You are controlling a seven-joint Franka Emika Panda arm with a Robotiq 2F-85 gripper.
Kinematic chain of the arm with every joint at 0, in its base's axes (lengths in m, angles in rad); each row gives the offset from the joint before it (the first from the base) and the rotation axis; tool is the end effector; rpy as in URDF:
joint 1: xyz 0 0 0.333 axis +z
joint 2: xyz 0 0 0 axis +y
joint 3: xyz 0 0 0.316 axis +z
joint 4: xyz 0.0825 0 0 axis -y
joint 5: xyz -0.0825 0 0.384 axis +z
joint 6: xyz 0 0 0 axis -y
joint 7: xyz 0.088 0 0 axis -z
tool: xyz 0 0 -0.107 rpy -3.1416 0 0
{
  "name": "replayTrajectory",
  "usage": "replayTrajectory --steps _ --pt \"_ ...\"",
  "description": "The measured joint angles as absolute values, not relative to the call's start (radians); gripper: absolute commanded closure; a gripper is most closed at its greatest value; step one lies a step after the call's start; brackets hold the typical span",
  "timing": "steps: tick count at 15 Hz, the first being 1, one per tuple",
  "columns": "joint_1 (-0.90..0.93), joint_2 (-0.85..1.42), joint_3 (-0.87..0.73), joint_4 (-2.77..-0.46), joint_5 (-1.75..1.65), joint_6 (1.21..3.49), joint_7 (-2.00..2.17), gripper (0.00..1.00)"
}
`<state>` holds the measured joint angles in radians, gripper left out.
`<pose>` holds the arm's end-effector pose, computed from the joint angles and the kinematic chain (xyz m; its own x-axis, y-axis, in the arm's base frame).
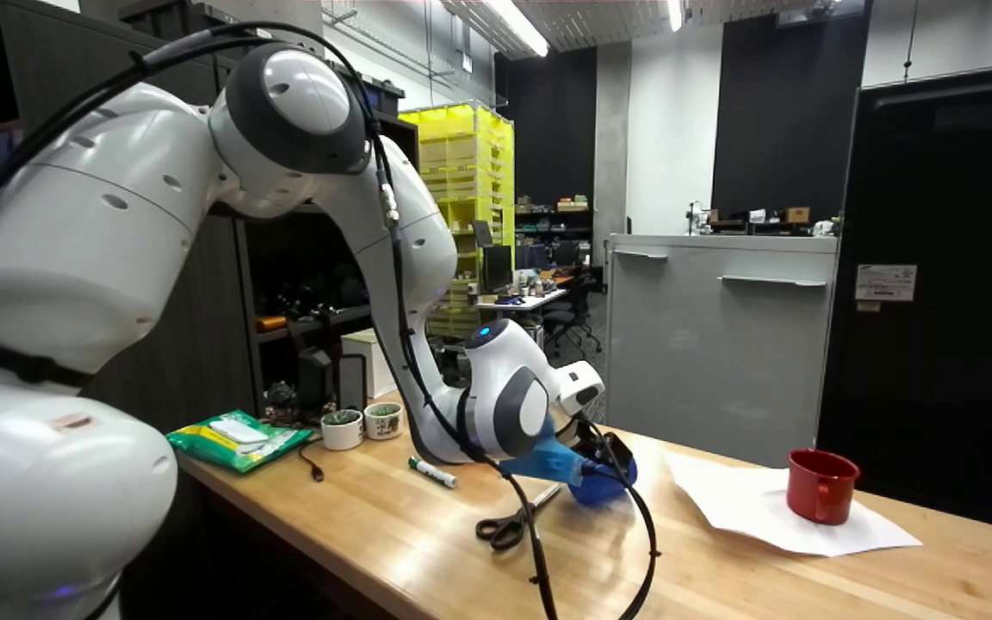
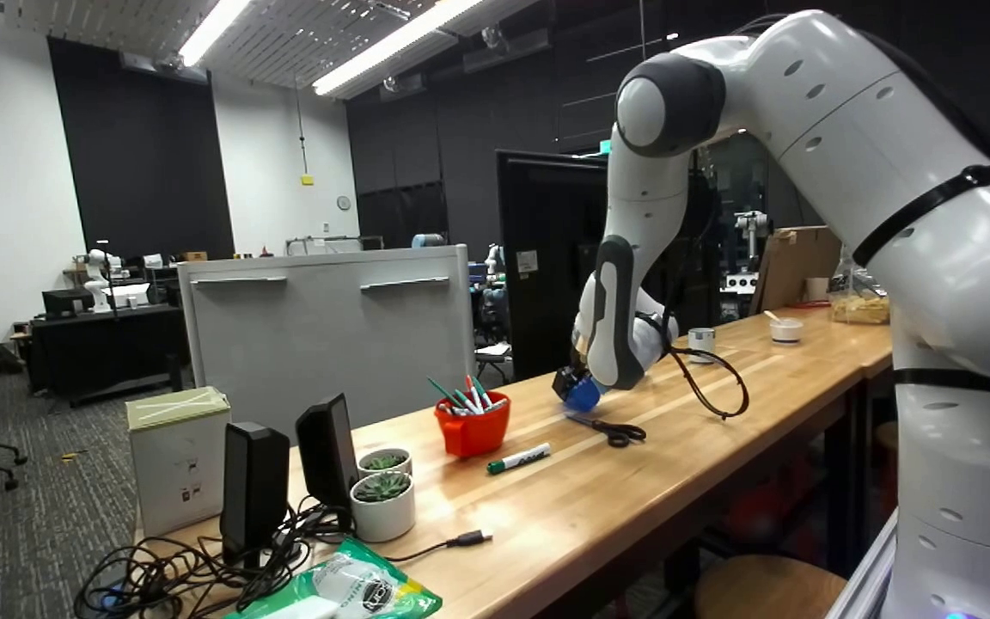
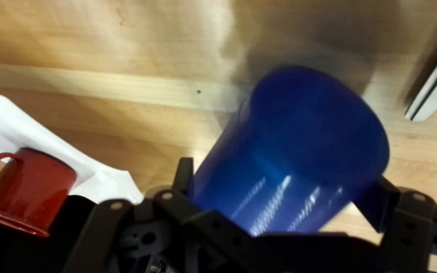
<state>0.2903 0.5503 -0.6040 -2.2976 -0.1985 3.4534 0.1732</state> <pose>0.5488 -0.1460 0.2216 0.8013 0.0115 0.5981 -0.1813 -0.9481 0.2612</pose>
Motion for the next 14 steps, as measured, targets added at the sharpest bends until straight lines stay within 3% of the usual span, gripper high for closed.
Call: replayTrajectory --steps 8,14 --pt "0.194 0.519 -0.44 -2.314 0.004 3.378 -0.014 0.0" --pt "0.13 0.422 -0.385 -2.274 -0.037 3.092 -0.055 0.0"
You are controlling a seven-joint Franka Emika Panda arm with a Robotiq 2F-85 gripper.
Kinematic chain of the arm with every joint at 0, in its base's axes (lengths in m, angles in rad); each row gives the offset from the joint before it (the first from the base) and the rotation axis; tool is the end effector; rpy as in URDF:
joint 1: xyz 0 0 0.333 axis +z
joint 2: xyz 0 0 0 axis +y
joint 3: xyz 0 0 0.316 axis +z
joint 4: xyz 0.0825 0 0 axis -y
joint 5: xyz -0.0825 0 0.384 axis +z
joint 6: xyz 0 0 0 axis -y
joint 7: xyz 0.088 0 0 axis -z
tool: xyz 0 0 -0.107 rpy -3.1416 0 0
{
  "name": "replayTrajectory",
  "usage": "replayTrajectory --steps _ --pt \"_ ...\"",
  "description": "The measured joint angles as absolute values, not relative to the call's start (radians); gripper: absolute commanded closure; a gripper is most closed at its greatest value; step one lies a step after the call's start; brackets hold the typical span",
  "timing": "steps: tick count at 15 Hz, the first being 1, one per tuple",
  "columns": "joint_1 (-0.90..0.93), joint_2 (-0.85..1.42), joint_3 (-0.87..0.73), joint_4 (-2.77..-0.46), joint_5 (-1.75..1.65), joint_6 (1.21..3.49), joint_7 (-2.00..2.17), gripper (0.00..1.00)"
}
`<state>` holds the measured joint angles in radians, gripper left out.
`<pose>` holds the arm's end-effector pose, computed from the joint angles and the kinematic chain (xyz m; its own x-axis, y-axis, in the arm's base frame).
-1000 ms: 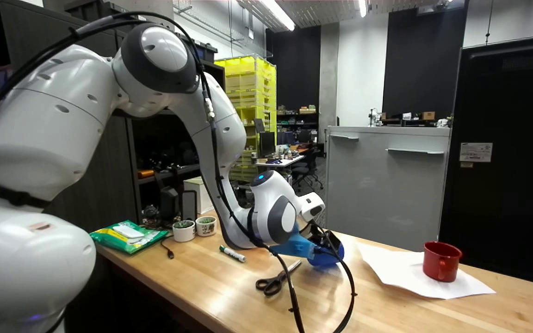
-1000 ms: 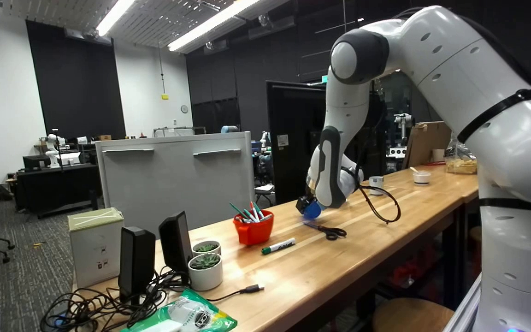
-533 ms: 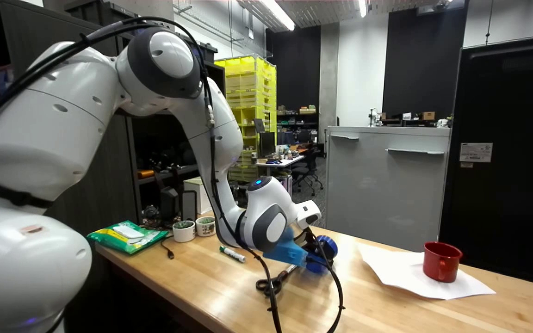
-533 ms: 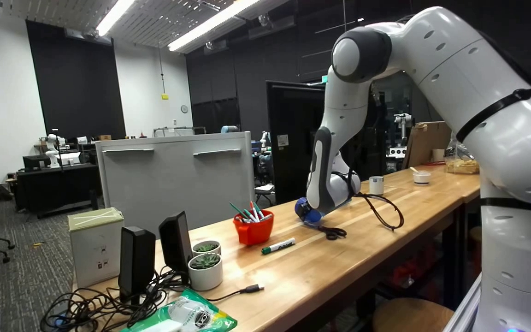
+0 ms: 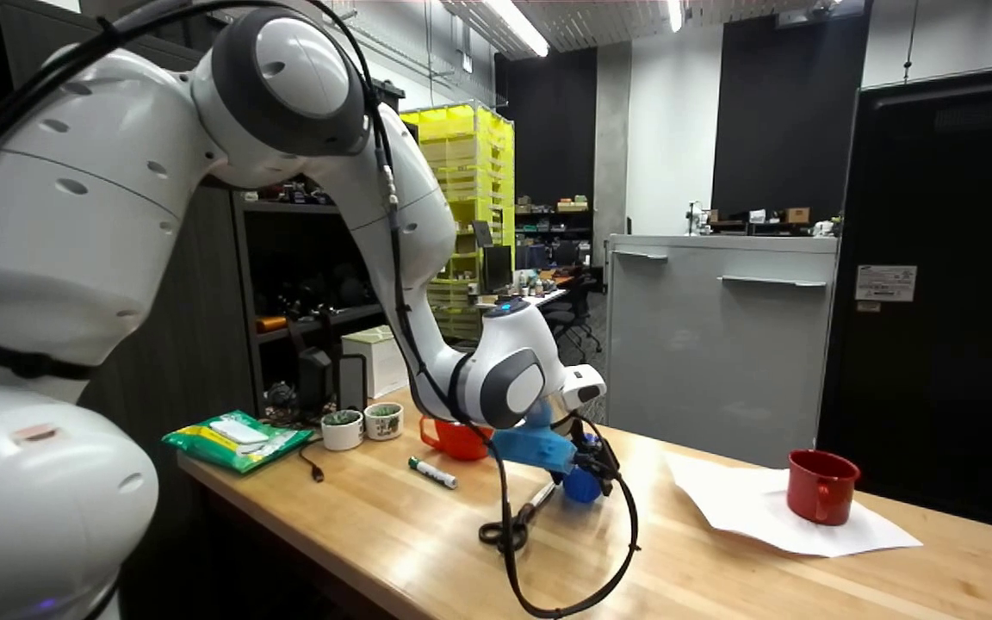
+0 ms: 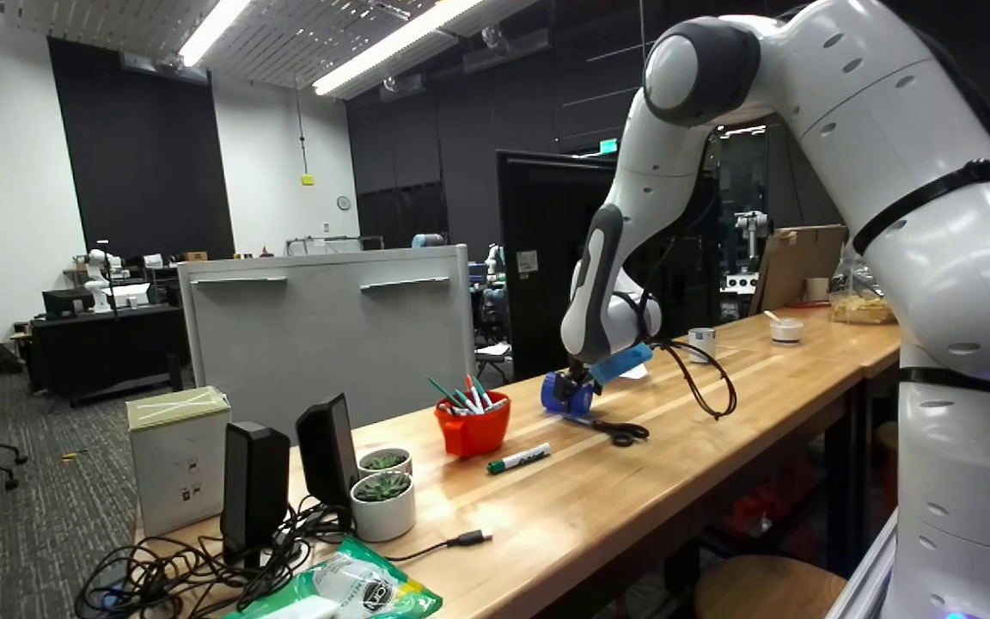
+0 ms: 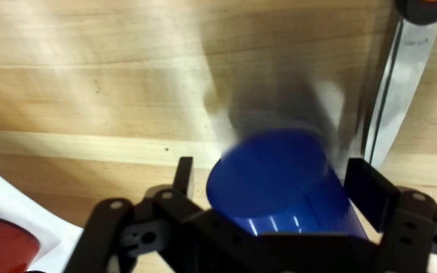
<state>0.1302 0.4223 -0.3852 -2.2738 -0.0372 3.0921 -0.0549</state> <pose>0.5531 -0.1396 0.2282 0.9193 -0.0517 0.3903 -0.1363 -0.9718 0.1924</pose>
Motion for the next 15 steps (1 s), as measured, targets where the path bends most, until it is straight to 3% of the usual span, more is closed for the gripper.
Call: replayTrajectory --steps 8,15 --pt "-0.09 0.224 -0.289 -2.175 -0.126 2.557 -0.205 0.0" --pt "-0.176 0.257 -0.174 -1.984 -0.052 2.188 -0.388 0.0"
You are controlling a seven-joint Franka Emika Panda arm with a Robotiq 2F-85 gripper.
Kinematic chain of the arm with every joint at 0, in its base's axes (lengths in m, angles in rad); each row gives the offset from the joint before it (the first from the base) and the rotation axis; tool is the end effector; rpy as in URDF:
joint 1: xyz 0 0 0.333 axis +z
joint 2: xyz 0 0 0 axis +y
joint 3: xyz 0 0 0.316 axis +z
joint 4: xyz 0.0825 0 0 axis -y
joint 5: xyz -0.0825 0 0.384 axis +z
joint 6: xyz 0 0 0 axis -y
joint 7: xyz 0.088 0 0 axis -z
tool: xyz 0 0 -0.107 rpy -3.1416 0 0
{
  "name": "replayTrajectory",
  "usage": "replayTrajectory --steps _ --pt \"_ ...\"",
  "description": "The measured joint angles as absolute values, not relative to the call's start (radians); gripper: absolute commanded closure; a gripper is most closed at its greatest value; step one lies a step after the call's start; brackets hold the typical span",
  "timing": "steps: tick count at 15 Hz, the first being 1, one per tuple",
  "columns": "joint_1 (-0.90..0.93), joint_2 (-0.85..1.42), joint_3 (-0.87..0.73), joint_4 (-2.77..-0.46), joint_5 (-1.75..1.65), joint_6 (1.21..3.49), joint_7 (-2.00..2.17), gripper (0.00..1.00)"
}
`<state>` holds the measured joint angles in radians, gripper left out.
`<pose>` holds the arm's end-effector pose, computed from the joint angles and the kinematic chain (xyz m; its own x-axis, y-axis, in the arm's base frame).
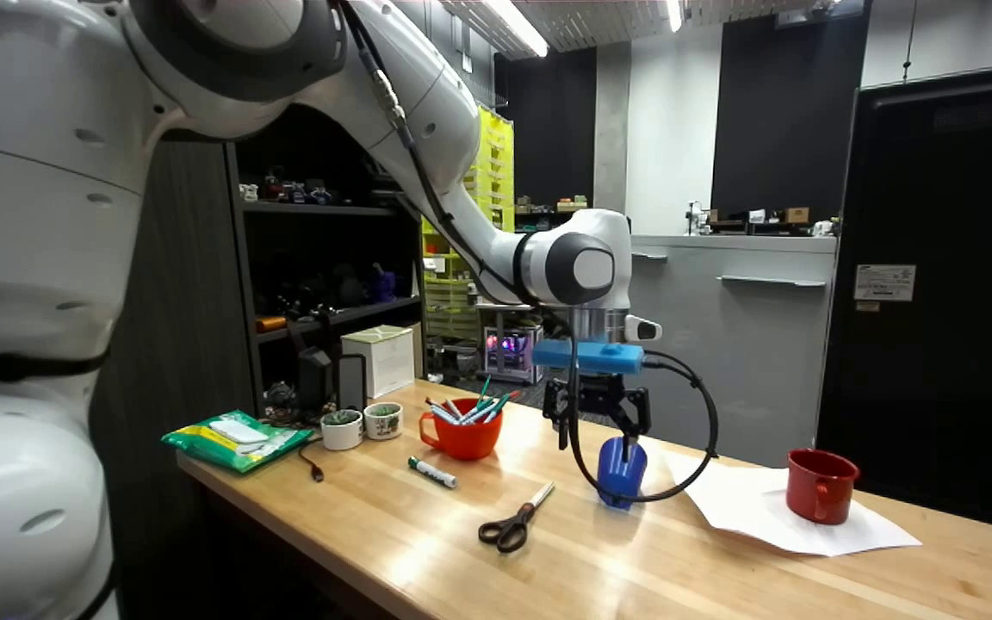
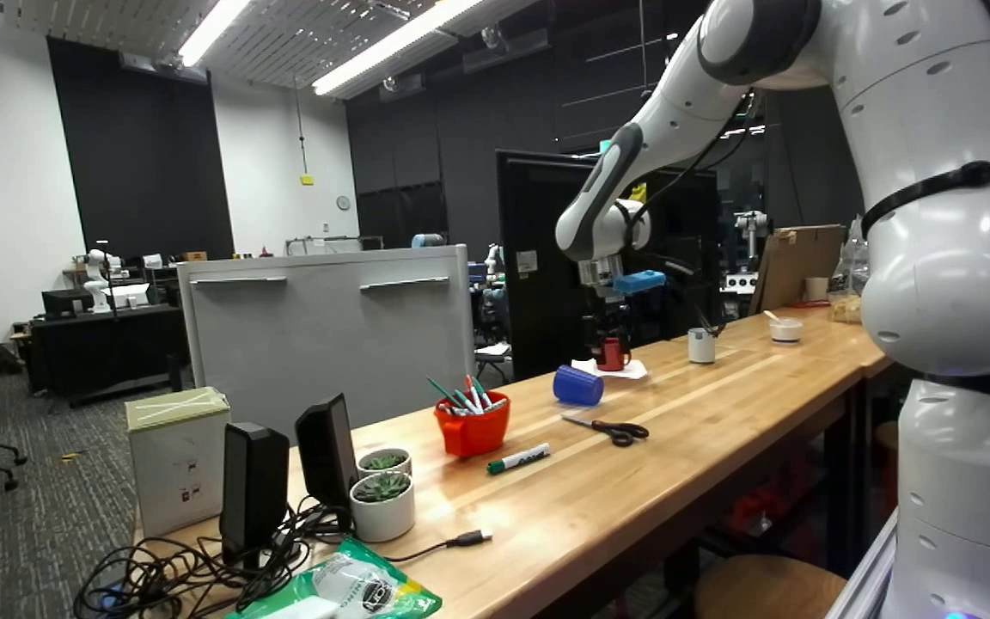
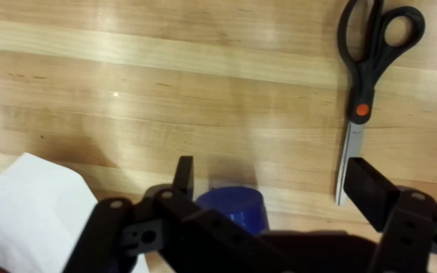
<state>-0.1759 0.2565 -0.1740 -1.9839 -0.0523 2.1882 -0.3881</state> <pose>0.5591 -0.2024 0.3350 0.9943 0.0714 -0.0788 0.0762 -0.9953 0.0596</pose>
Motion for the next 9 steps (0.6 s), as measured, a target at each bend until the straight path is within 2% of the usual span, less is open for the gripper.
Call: replayTrajectory --steps 9 --pt "-0.173 0.551 -0.098 -1.612 -0.052 2.035 -0.32 0.0"
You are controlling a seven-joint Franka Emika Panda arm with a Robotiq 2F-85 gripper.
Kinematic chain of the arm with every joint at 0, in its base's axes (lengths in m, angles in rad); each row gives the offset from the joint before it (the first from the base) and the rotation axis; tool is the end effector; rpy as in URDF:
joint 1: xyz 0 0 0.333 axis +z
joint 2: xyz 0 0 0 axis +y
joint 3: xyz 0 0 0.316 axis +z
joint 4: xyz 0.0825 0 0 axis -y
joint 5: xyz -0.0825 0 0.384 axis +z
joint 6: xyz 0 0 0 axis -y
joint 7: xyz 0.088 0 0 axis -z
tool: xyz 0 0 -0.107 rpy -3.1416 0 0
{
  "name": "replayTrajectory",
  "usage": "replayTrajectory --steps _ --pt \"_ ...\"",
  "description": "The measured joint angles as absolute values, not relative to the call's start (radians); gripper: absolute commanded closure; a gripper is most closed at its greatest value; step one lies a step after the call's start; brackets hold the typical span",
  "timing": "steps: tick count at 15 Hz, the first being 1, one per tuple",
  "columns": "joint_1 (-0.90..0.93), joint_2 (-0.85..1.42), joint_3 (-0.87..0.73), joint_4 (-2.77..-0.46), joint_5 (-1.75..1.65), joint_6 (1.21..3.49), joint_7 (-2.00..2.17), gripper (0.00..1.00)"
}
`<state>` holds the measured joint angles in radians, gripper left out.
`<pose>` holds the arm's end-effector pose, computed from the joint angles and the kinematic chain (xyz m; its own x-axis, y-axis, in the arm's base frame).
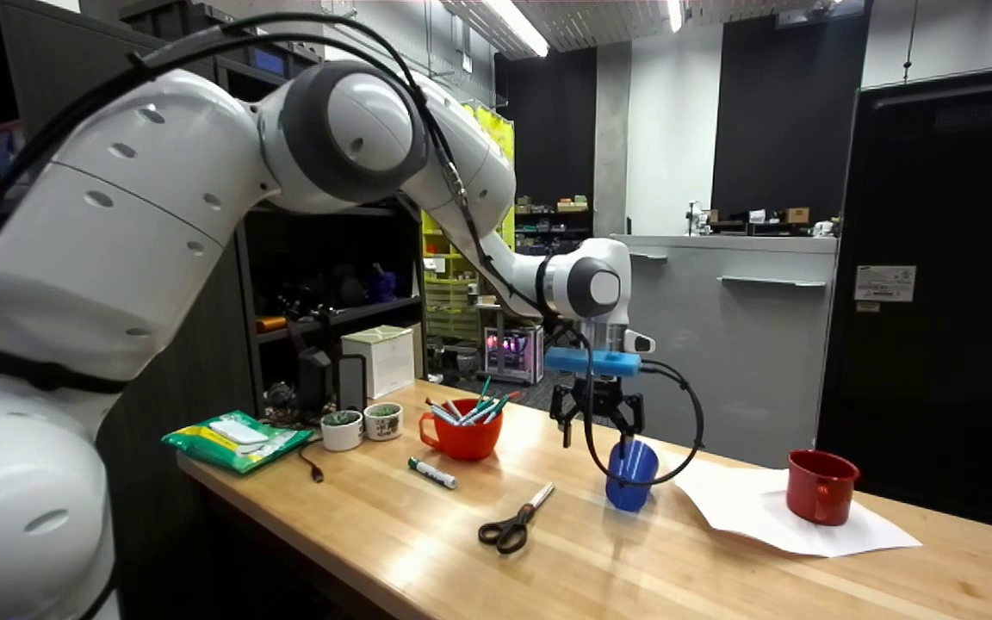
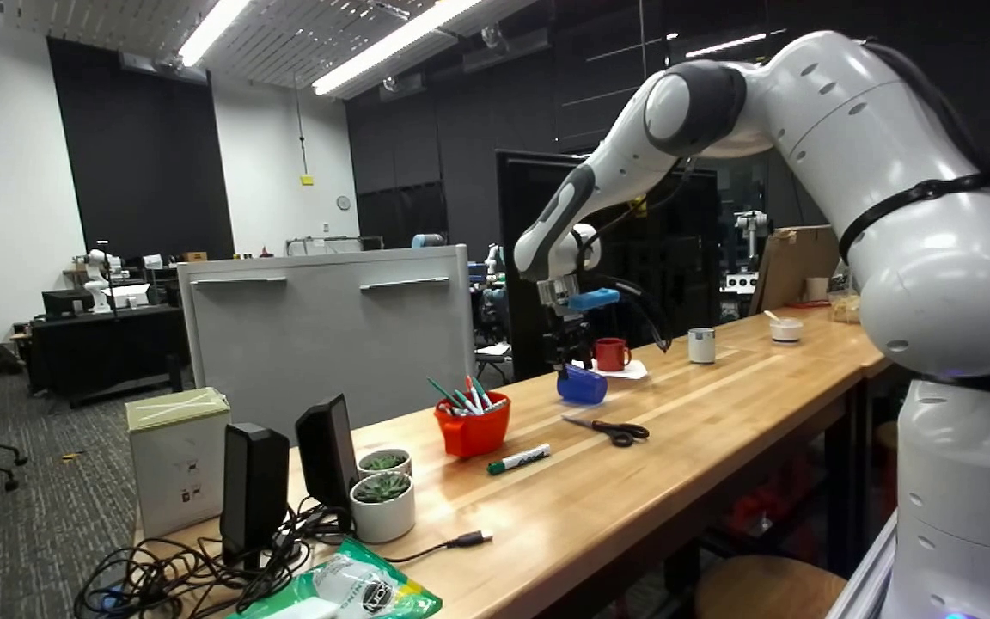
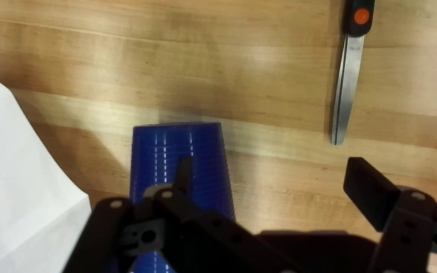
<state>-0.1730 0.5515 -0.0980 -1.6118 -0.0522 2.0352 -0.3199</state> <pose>0.6509 -0.1757 0.2973 0.9852 0.0816 -0.1504 0.0900 -0.9947 0.0497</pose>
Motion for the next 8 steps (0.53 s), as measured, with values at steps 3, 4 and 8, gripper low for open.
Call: replayTrajectory --steps 3,4,8 --pt "-0.178 0.629 -0.099 -1.503 -0.051 2.011 -0.242 0.0" --pt "-0.18 0.648 -0.099 -1.47 -0.05 2.005 -0.215 0.0" --pt "-0.186 0.716 -0.099 -1.359 -0.049 1.984 -0.133 0.0"
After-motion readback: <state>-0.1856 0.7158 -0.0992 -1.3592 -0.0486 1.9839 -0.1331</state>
